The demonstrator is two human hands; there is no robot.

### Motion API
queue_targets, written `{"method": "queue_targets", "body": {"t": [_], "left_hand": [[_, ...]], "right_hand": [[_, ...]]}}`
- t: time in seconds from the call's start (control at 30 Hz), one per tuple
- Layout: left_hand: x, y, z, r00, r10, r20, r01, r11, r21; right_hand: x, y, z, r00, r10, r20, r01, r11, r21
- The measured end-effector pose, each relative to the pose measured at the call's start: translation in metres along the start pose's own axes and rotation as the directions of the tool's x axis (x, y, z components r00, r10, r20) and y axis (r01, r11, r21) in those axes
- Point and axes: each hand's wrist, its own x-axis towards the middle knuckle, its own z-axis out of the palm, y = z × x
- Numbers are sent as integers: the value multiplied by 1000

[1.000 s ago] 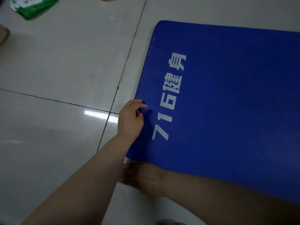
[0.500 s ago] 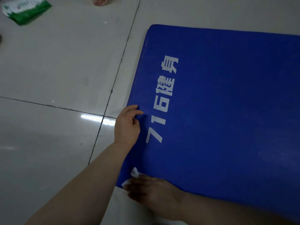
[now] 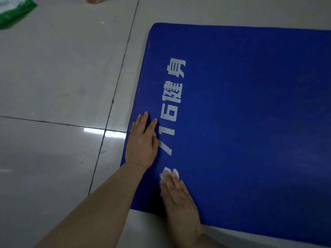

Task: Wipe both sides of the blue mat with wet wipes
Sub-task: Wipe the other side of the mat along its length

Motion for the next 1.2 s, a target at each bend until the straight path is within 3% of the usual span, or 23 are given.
{"method": "queue_targets", "body": {"t": [0.1, 0.23, 0.37, 0.43, 0.5, 0.67, 0.77, 0.9, 1.0, 1.07, 1.2], "left_hand": [[1, 0, 0, 1000, 6, 1, -6, 1000, 5], [0, 0, -1, 1000, 17, 6, -17, 1000, 4], [0, 1, 0, 1000, 5, -2, -5, 1000, 7], [0, 2, 0, 1000, 5, -18, -5, 1000, 14], [0, 2, 2, 1000, 5, -28, -4, 1000, 19], [0, 0, 2, 1000, -1, -19, 1, 1000, 21], [0, -1, 0, 1000, -4, -7, 4, 1000, -11], [-1, -1, 0, 1000, 8, -7, -8, 1000, -7], [-1, -1, 2, 1000, 8, -20, -8, 1000, -7], [-1, -2, 3, 1000, 10, -22, -10, 1000, -4], [-2, -1, 2, 1000, -11, 12, 11, 1000, 0]], "right_hand": [[17, -13, -1, 995, -94, -31, 96, 994, 57], [12, 19, -10, 977, -210, 45, 211, 977, -40], [-14, 67, -24, 998, -35, -59, 32, 999, -37], [-19, 72, -26, 993, 87, -81, -82, 995, 63], [-13, 59, -20, 981, 117, -154, -95, 984, 148], [35, 7, -5, 994, -112, -13, 112, 994, 15], [51, 11, -10, 985, -172, -10, 171, 983, -60], [45, 60, -22, 990, 98, -99, -104, 993, -55], [36, 81, -25, 947, 271, -174, -262, 962, 76], [41, 66, -20, 944, 255, -209, -229, 963, 141], [74, 24, -8, 977, 52, -205, -19, 987, 158]]}}
